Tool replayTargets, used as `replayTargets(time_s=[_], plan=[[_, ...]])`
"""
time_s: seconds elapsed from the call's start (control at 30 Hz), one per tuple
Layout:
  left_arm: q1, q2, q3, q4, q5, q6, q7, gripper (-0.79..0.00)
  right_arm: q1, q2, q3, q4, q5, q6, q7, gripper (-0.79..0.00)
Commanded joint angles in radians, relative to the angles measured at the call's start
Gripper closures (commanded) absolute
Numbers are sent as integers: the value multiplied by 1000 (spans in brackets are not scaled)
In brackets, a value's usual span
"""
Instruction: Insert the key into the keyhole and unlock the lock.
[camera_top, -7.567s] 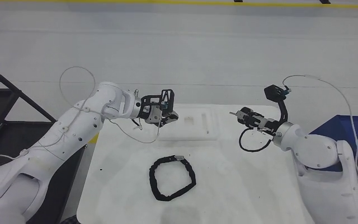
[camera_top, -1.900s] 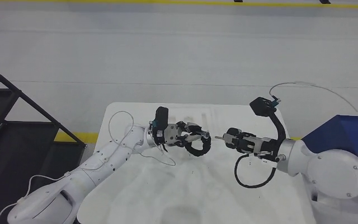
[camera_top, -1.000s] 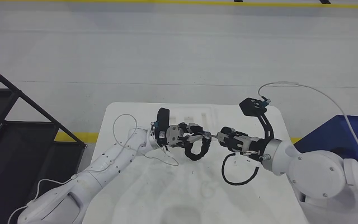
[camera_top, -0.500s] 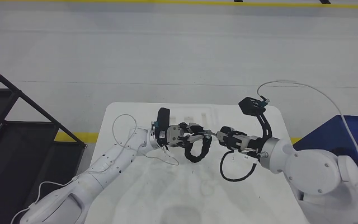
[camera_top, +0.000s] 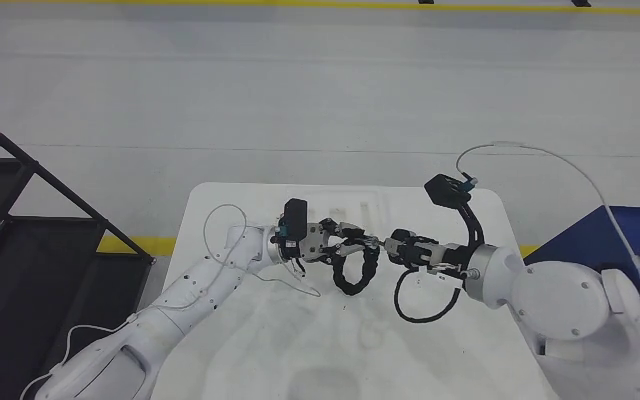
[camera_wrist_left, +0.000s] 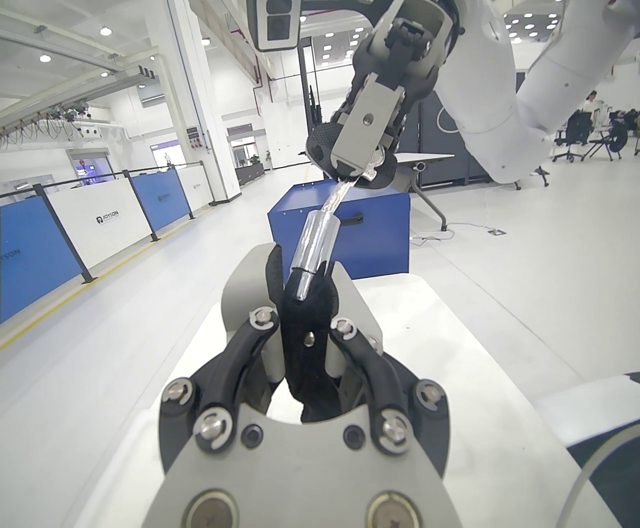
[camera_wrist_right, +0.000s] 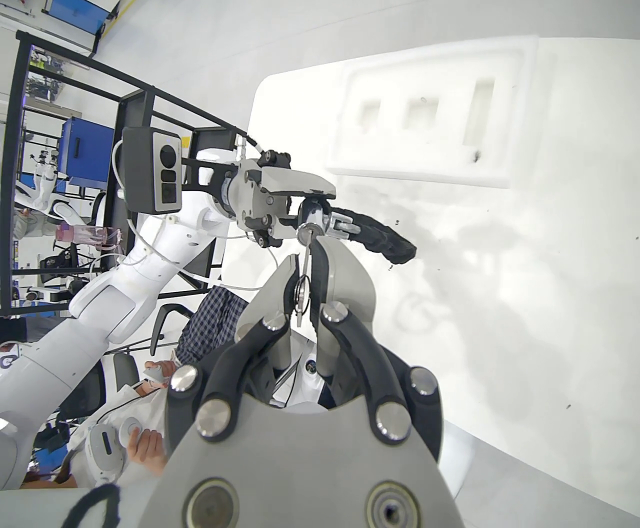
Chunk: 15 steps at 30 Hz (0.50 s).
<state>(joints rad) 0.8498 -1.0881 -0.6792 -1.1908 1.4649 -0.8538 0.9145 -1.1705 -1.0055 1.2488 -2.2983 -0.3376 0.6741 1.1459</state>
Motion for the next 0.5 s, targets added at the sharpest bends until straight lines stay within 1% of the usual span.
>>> replayTargets(time_s=[0.0, 0.13, 0.47], plan=[[-1, 1, -3, 6, 35, 10, 28, 0, 2, 6, 4, 6, 30, -7, 7, 0], [-4, 2, -5, 19, 79, 19, 70, 0, 12, 24, 4, 21, 69, -22, 22, 0], [-6, 1, 2, 19, 88, 30, 81, 0, 42, 69, -34, 27, 105, -5, 5, 0]])
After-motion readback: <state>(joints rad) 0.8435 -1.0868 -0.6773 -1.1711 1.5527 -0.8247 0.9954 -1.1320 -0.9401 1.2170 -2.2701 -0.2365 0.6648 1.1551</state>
